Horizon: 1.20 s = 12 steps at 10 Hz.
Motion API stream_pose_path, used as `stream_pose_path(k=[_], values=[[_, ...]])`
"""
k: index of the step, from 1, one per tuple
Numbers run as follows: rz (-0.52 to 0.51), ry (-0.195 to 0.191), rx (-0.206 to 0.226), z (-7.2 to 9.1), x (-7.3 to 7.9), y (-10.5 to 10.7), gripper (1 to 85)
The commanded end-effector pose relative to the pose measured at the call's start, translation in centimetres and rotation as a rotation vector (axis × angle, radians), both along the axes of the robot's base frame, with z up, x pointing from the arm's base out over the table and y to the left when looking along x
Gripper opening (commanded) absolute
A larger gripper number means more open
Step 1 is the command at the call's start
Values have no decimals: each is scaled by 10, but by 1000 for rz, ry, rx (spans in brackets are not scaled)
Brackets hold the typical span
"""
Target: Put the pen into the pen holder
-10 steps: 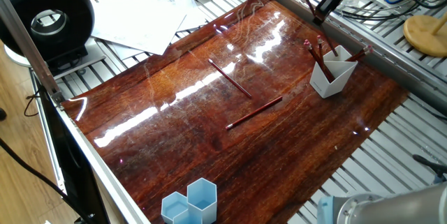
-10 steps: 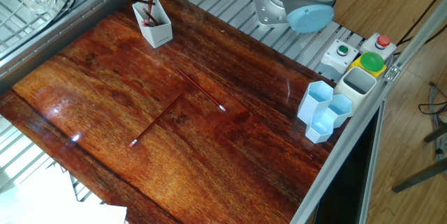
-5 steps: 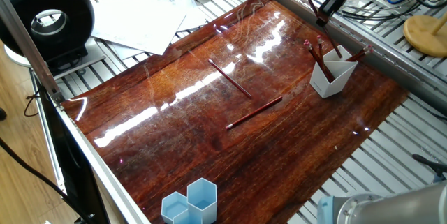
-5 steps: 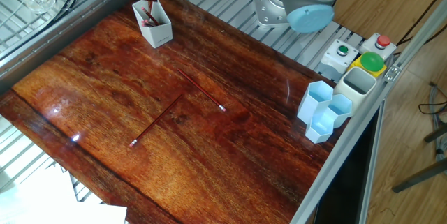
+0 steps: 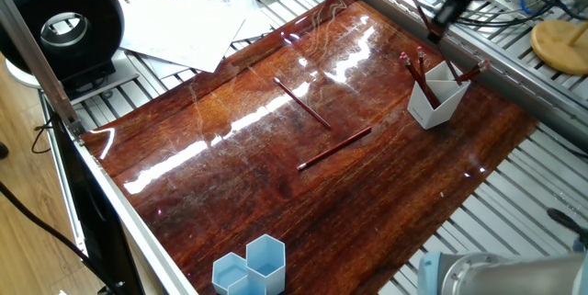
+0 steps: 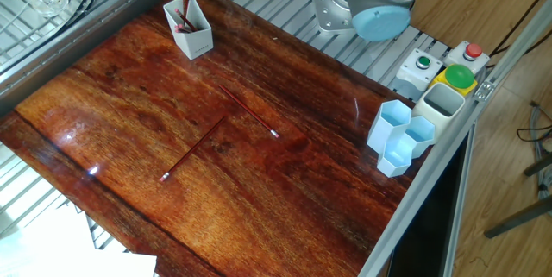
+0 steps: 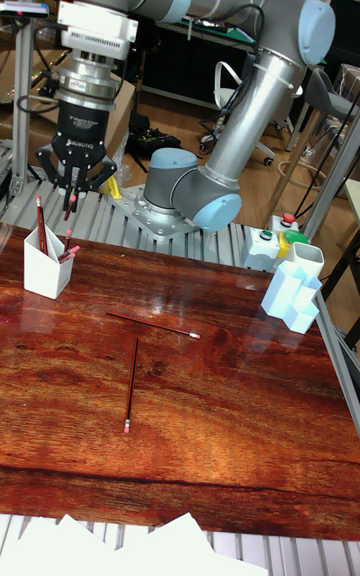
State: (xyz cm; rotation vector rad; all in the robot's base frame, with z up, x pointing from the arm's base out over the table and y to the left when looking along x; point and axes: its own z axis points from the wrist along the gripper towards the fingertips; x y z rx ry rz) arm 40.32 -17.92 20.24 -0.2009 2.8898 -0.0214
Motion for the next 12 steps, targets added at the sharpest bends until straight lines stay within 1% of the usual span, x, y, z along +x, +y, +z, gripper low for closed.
stream_pose_path(k=[1, 2, 3, 4, 5, 6, 8, 12], values=[[2, -95, 0, -10, -16, 4, 10], [7, -112, -6, -16, -14, 3, 10], [19, -117, -16, -19, -13, -2, 10], [26, -129, -14, -21, -11, -5, 10], [30, -147, -11, -22, -7, -6, 10], [30, -157, -2, -23, -4, -4, 10], [25, -160, 3, -25, -1, -3, 10], [15, -189, 16, -30, 4, 3, 10]])
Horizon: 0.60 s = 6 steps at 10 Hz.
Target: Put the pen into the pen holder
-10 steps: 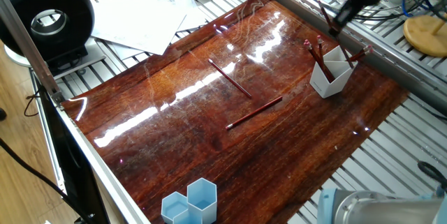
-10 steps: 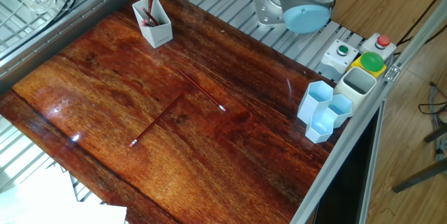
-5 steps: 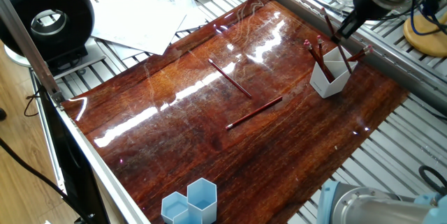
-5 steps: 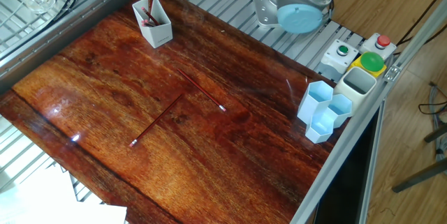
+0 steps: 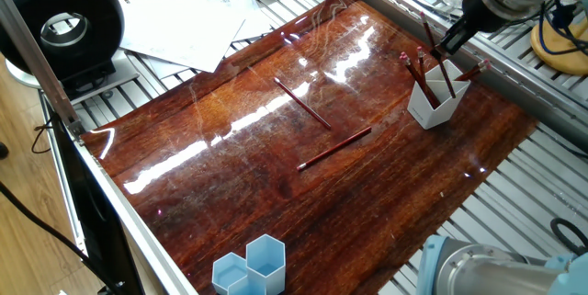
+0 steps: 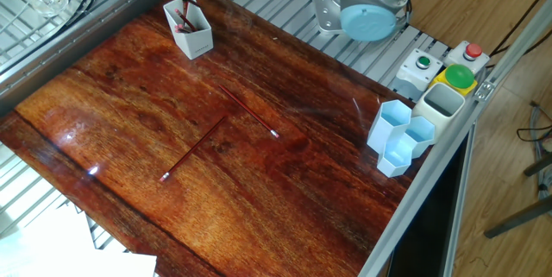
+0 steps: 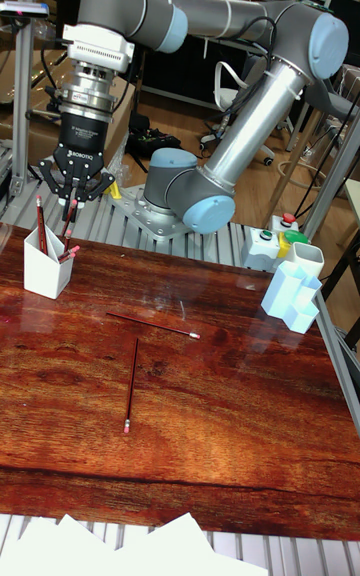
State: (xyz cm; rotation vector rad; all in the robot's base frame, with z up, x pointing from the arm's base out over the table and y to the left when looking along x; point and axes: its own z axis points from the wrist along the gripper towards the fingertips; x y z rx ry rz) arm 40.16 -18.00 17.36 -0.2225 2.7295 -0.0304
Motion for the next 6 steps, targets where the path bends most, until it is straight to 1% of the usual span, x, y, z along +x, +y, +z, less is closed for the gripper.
stream_pose_path(k=[1, 6], values=[[-10, -37, 19, -4, 5, 5, 10], [-8, -52, 9, -8, 10, 4, 10]])
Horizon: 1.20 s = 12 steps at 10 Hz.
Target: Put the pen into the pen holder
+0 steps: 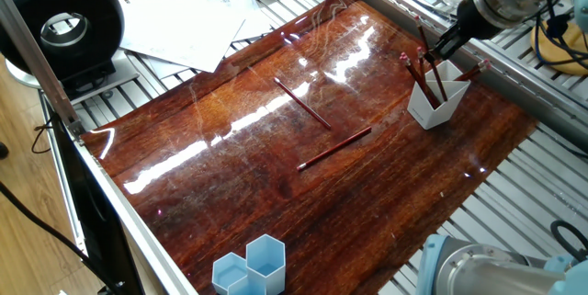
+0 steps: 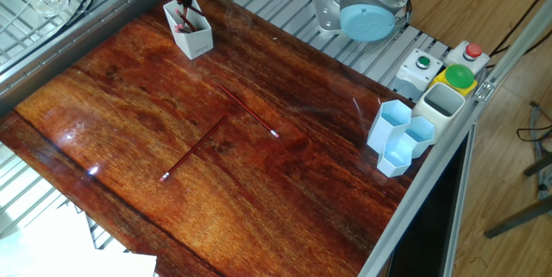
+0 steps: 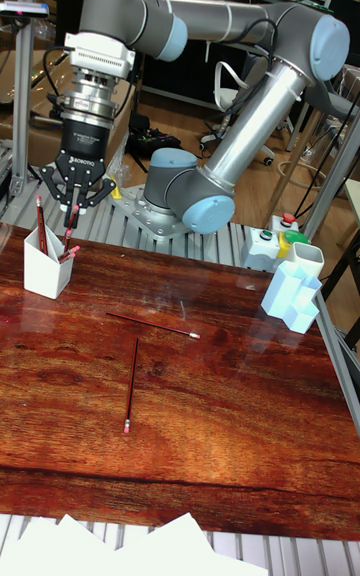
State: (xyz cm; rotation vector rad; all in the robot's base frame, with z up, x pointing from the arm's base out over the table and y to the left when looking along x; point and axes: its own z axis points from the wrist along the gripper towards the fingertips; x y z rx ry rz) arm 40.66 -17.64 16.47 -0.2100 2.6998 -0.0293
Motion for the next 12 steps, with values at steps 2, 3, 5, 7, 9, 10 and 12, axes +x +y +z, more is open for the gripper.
stream_pose_path(k=[2, 3, 5, 7, 9, 10, 12], values=[[1, -28, -3, 1, 6, -1, 10], [1, -32, -3, 1, 7, -1, 10], [-4, -45, 1, -1, 7, 1, 10], [-22, -49, -2, -4, 6, -4, 10], [-21, -48, 8, -8, 6, -7, 10], [-25, -44, 11, -9, 5, -7, 10], [-35, -32, 22, -12, 2, -6, 10]])
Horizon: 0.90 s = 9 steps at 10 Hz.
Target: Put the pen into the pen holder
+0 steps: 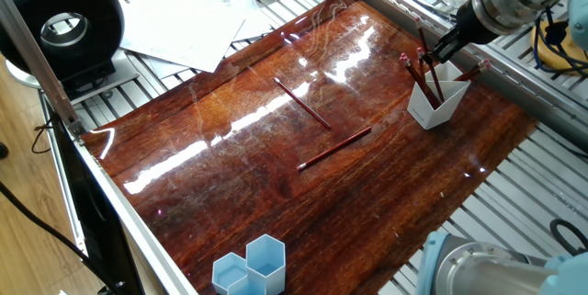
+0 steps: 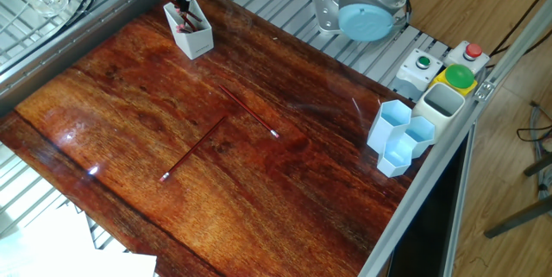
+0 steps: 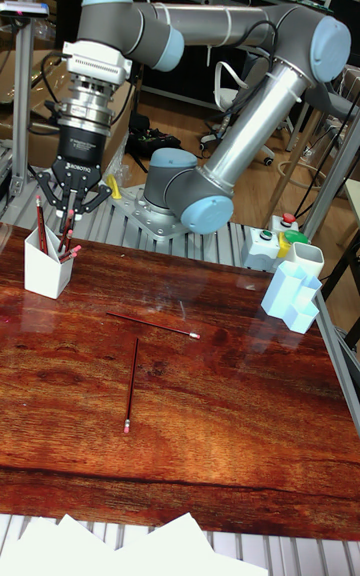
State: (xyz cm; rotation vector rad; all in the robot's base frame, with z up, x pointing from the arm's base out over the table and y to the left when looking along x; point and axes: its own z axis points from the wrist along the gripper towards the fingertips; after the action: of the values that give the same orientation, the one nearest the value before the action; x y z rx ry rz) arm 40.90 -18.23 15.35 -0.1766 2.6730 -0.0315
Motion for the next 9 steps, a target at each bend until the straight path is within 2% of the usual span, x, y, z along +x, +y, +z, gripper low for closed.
stream_pose_path(k=[1, 9], values=[[-15, 2, 27, -2, -1, 2, 10], [-19, -11, 45, -17, -2, 0, 10]])
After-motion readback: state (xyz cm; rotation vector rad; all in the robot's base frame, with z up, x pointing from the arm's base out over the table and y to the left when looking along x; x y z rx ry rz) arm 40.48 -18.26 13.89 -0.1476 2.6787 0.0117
